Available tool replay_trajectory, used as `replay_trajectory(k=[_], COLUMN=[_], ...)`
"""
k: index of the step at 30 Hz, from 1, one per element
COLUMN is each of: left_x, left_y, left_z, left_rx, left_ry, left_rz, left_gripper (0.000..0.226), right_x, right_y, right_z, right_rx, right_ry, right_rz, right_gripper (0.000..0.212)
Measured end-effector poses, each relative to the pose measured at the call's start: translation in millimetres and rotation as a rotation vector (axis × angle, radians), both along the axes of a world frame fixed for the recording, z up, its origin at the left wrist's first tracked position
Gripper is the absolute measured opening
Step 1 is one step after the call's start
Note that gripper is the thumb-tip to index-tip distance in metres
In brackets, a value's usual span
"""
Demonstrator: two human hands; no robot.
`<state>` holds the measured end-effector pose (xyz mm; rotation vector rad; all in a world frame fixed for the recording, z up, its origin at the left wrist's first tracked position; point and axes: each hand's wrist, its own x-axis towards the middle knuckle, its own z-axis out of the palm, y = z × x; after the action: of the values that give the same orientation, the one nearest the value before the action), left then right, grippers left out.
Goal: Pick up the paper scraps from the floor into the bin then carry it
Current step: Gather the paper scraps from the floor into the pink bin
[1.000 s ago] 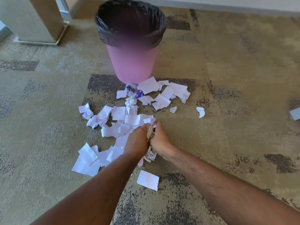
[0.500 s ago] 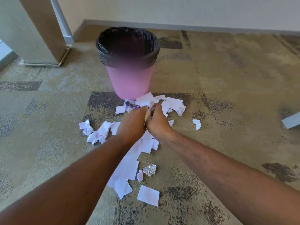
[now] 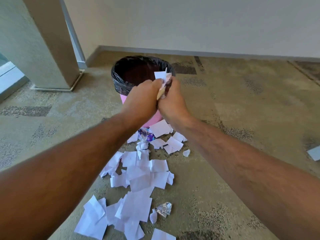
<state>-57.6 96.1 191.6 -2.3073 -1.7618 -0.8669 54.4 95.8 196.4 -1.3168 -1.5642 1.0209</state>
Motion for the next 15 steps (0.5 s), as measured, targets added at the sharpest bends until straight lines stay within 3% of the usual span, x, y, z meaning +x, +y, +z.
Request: replay_trajectory(k=[3,8,15], left_x=[-6,-18,-41], left_y=[15,45,91], left_z=[21,51,59], left_rx=[0.051,0.158,0.134], left_ry=[-0.016,0.002,0.023], left_rz=[-0.015,-0.048,-0.104], left_gripper=[0.020,0.037,0.045], right_x=[-7,-23,-41], right_y=[19,51,95], right_z=[16,41,45], right_rx=[0.041,0.134,0.166], right_ry=[0.017,0.069,0.099], right_rz=[-0.037,-0.096,-0.073], right_gripper=[0.057,0.055,0.059])
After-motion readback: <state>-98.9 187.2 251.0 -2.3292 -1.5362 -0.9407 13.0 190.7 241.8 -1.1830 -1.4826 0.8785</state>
